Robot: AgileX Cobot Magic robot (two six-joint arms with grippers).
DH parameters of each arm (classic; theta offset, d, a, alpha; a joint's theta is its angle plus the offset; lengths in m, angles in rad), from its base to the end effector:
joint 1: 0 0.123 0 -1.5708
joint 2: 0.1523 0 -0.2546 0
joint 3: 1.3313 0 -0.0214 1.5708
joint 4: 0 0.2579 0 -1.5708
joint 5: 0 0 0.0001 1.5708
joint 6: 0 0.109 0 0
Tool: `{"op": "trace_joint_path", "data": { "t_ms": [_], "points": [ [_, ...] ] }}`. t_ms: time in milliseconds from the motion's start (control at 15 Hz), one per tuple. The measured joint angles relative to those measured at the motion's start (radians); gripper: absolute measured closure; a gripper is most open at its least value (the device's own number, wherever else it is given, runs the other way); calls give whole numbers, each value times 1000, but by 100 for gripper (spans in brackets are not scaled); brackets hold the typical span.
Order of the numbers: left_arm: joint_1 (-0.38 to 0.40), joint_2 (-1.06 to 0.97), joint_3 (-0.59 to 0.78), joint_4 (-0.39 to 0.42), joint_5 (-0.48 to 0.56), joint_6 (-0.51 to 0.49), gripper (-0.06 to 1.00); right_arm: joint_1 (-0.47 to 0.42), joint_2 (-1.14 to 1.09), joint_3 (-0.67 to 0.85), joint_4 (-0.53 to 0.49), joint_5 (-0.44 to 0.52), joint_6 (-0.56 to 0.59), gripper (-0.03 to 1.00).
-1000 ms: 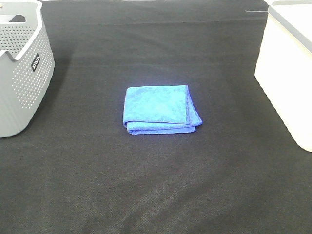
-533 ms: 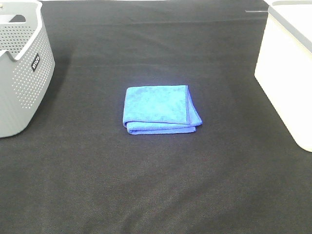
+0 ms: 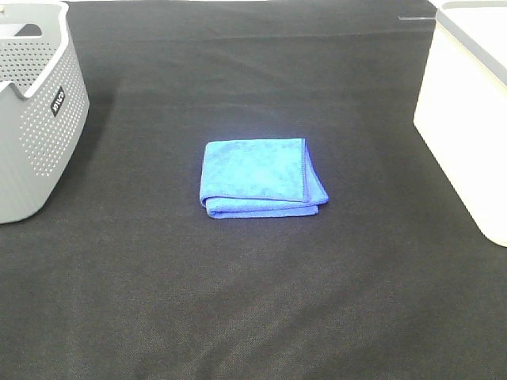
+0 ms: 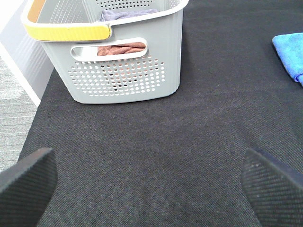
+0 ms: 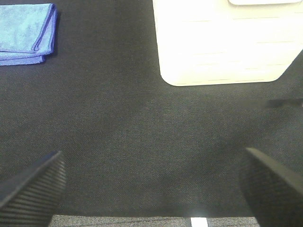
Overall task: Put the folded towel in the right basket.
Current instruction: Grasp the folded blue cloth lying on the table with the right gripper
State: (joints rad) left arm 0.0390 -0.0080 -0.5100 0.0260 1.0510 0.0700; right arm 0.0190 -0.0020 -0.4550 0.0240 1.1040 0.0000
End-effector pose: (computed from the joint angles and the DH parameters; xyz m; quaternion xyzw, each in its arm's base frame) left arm 0.0461 0.0043 0.2769 0.0126 0.8458 0.0420 0.5318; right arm 0.0501 0.0033 0.2550 -0.0088 0.8748 0.0166 0.4841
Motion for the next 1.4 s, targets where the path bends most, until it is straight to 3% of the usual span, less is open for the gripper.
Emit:
{"op": "trace_joint_path", "data": {
  "t_ms": [1400],
  "points": [
    [0, 0, 0, 0, 0, 0, -5, 0, 0, 0, 0, 0, 0, 1]
  ]
}}
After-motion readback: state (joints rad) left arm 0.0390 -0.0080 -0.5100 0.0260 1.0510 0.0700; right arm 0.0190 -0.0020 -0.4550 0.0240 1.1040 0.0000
